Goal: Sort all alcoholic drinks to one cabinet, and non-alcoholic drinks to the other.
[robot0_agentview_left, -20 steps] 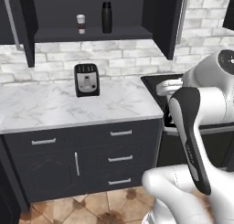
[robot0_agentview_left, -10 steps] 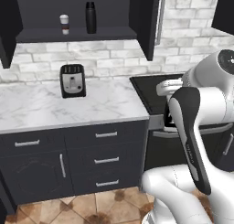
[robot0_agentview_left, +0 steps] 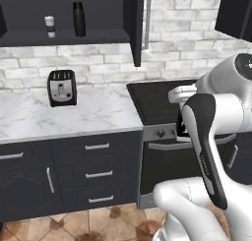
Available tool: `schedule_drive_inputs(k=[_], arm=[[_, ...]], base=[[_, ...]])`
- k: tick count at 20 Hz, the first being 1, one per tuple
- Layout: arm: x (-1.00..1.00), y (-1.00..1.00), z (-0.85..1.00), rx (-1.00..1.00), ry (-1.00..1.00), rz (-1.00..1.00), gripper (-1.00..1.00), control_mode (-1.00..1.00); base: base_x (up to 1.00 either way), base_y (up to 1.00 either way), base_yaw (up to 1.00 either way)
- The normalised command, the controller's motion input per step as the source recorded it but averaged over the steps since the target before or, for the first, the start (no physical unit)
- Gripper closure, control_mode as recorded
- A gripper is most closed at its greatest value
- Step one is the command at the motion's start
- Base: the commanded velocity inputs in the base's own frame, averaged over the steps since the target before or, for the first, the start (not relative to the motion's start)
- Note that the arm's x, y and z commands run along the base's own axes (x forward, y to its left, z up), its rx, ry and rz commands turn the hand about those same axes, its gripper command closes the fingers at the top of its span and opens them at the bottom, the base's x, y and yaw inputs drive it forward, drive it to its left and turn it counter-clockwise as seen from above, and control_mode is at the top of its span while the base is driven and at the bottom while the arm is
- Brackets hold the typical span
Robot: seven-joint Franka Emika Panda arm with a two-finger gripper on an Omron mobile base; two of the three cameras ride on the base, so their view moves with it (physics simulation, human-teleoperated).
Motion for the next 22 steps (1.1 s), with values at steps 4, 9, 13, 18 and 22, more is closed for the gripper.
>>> schedule_drive_inputs(k=[4,9,13,18,22], arm=[[0.00,0.00,0.00,0.00,0.00,0.00,1.00,1.00],[0.00,0.00,0.00,0.00,0.00,0.00,1.00,1.00],[0.00,0.00,0.00,0.00,0.00,0.00,1.00,1.00],[0.00,0.00,0.00,0.00,0.00,0.00,1.00,1.00],[0.00,0.00,0.00,0.00,0.00,0.00,1.00,1.00]], base=[[-0.03,-0.48,0.00],[-0.01,-0.46,0.00],[0.00,-0.43,0.00],[-0.01,-0.44,0.00],[-0.02,-0.45,0.00]])
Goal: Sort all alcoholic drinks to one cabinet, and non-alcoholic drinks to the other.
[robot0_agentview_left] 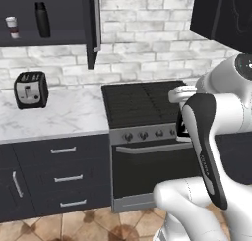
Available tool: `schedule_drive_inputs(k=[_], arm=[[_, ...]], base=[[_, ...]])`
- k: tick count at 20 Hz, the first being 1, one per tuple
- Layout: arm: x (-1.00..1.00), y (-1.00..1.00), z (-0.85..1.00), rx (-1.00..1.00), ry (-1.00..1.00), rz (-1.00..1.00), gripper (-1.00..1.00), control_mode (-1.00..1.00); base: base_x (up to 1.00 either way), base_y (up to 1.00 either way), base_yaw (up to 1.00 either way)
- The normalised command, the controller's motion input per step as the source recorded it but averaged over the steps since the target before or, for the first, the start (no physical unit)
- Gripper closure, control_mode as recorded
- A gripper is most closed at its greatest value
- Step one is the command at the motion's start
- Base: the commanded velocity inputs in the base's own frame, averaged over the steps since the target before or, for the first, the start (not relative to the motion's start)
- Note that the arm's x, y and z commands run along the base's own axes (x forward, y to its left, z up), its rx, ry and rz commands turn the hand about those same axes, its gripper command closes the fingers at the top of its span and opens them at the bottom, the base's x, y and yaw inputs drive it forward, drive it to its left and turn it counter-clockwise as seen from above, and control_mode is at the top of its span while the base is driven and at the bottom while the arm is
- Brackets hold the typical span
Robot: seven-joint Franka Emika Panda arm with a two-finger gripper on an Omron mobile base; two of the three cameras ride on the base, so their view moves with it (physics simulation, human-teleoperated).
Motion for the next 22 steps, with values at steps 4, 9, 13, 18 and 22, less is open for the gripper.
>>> schedule_drive_inputs(k=[4,9,13,18,22], arm=[[0.00,0.00,0.00,0.00,0.00,0.00,1.00,1.00],[0.00,0.00,0.00,0.00,0.00,0.00,1.00,1.00],[0.00,0.00,0.00,0.00,0.00,0.00,1.00,1.00],[0.00,0.00,0.00,0.00,0.00,0.00,1.00,1.00],[0.00,0.00,0.00,0.00,0.00,0.00,1.00,1.00]], base=[[-0.02,-0.46,0.00],[-0.01,-0.46,0.01],[0.00,-0.47,0.01],[-0.01,-0.46,0.01],[-0.02,-0.46,0.01]])
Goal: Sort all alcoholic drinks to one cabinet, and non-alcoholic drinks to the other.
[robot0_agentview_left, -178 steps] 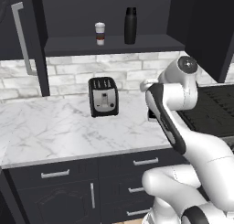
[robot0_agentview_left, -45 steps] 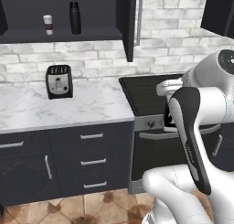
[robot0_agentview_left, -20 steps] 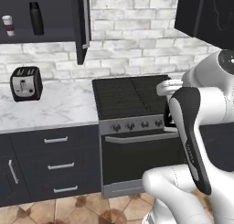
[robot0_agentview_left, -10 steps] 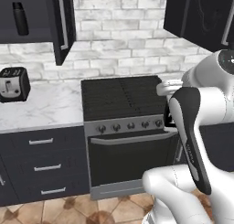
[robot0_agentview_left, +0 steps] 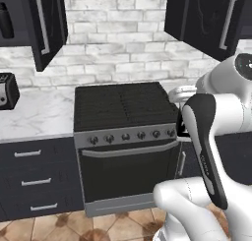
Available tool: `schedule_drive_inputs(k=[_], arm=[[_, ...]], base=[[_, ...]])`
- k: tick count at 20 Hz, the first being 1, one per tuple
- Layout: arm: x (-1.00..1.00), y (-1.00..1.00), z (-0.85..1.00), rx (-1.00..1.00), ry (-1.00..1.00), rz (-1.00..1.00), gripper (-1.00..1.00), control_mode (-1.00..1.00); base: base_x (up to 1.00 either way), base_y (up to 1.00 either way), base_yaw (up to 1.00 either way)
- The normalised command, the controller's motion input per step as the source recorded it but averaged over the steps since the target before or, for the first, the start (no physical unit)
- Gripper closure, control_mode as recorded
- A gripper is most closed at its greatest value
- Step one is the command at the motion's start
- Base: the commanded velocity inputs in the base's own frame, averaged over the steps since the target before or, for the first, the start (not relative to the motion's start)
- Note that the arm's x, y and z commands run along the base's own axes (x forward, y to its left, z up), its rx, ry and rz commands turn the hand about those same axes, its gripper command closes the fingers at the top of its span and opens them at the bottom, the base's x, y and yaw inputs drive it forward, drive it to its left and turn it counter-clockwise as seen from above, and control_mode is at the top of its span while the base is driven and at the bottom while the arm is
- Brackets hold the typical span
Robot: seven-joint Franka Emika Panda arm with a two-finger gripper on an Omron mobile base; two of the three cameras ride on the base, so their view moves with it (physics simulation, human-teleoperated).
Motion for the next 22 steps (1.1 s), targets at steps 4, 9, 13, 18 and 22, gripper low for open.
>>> schedule_drive_inputs(k=[4,9,13,18,22], arm=[[0.00,0.00,0.00,0.00,0.00,0.00,1.00,1.00],[0.00,0.00,0.00,0.00,0.00,0.00,1.00,1.00],[0.00,0.00,0.00,0.00,0.00,0.00,1.00,1.00],[0.00,0.00,0.00,0.00,0.00,0.00,1.00,1.00],[0.00,0.00,0.00,0.00,0.00,0.00,1.00,1.00]], base=[[-0.03,-0.45,0.01],[-0.05,-0.44,0.01],[-0.06,-0.44,0.01],[-0.07,-0.44,0.01],[-0.06,-0.45,0.01]])
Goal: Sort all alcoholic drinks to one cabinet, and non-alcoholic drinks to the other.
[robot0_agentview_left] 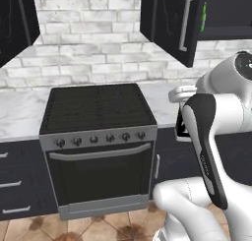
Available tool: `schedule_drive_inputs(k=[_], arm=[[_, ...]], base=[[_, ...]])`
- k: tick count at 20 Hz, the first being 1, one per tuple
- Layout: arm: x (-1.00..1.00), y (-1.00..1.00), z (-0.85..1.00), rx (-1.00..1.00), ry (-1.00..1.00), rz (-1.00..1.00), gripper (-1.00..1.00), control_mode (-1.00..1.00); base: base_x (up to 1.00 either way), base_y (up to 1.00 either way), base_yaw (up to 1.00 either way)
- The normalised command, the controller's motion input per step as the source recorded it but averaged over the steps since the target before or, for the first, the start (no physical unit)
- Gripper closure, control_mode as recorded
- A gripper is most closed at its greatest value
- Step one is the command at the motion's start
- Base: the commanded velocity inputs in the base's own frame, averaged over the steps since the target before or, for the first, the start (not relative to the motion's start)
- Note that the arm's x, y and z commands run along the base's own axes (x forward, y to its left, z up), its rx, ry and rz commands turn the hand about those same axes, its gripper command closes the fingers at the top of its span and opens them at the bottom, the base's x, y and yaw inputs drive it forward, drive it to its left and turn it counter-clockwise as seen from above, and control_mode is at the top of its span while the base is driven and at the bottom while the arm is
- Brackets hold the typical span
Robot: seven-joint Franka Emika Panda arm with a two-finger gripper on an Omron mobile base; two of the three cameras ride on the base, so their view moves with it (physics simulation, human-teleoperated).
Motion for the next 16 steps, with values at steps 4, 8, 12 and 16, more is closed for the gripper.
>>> schedule_drive_inputs(k=[4,8,12,16], arm=[[0.00,0.00,0.00,0.00,0.00,0.00,1.00,1.00],[0.00,0.00,0.00,0.00,0.00,0.00,1.00,1.00],[0.00,0.00,0.00,0.00,0.00,0.00,1.00,1.00],[0.00,0.00,0.00,0.00,0.00,0.00,1.00,1.00]], base=[[-0.03,-0.46,0.01],[0.00,-0.45,0.01],[0.00,-0.45,0.01],[0.00,-0.45,0.01]])
